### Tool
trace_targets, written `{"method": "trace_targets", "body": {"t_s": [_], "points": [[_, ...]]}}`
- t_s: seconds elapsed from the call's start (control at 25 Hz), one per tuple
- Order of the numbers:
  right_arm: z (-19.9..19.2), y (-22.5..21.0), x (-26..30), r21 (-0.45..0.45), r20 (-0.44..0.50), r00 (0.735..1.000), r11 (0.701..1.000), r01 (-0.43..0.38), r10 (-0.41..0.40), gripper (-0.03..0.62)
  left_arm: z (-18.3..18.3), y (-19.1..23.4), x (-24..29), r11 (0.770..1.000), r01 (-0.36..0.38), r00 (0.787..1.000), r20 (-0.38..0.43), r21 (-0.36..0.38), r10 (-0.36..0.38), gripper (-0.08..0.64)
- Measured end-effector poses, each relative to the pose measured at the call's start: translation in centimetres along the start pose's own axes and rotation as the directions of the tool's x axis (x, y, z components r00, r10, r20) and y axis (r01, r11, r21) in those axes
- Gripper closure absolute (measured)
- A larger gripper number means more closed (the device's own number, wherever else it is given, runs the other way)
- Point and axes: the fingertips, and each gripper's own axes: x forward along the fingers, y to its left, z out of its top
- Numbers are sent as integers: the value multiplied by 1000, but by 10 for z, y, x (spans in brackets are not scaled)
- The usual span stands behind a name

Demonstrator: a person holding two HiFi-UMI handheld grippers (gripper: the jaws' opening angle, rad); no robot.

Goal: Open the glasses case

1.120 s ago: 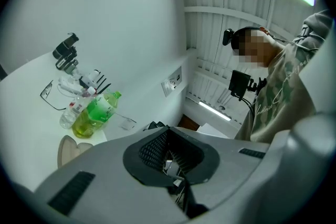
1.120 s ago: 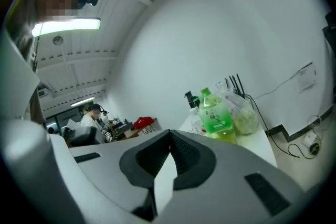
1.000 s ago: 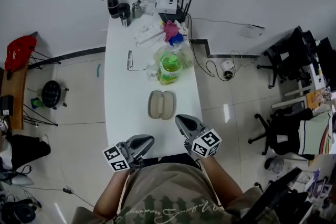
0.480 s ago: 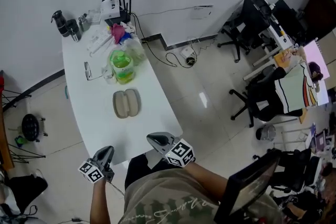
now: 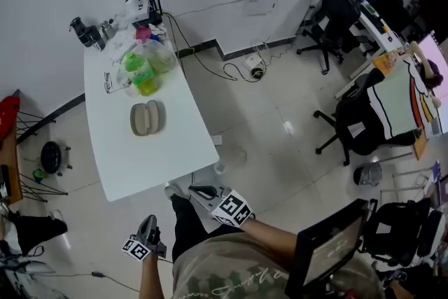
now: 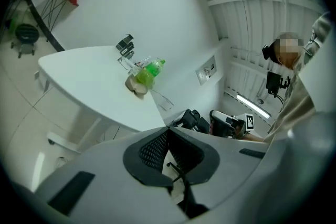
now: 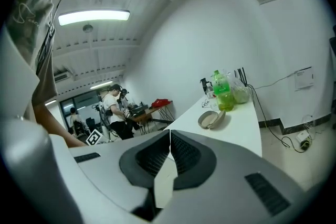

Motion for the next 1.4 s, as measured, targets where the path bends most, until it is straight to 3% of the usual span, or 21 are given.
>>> {"method": "trace_targets", "body": {"t_s": [0.16, 0.28, 0.4, 0.52, 0.64, 0.8, 0.96, 1.08, 1.28, 1.4], "points": [[-22, 6, -62, -40, 61, 996, 997, 61, -58, 580, -45, -83, 6, 985, -33, 999, -7, 169, 34, 554], [-37, 18, -85, 25, 76, 995, 997, 68, -69, 580, -57, -133, 10, 959, -31, 999, -21, 281, 38, 554], [-30, 46, -95, 32, 101, 993, 998, 50, -53, 580, -27, -173, 4, 898, -127, 992, 77, 421, 104, 554], [-6, 73, -95, -15, 157, 984, 996, 84, -80, 580, 20, -205, -5, 830, -185, 973, 216, 527, 80, 554], [18, 105, -86, -96, 192, 977, 989, 112, -92, 581, 48, -228, -17, 813, -177, 956, 292, 554, 9, 554], [49, 147, -74, -109, 252, 962, 984, 140, -109, 581, 62, -243, -43, 797, -128, 956, 287, 590, -59, 554], [56, 177, -55, -112, 288, 946, 975, 190, -151, 581, 73, -226, -81, 753, -193, 949, 314, 629, -18, 554], [56, 193, -49, -138, 309, 935, 964, 227, -176, 581, 80, -219, -102, 747, -219, 944, 329, 628, 0, 554], [59, 212, -42, -146, 327, 923, 955, 260, -201, 581, 90, -242, -128, 754, -165, 929, 356, 636, -98, 553], [63, 213, -34, -163, 329, 916, 941, 295, -230, 581, 89, -233, -135, 746, -135, 941, 320, 653, -110, 554]]}}
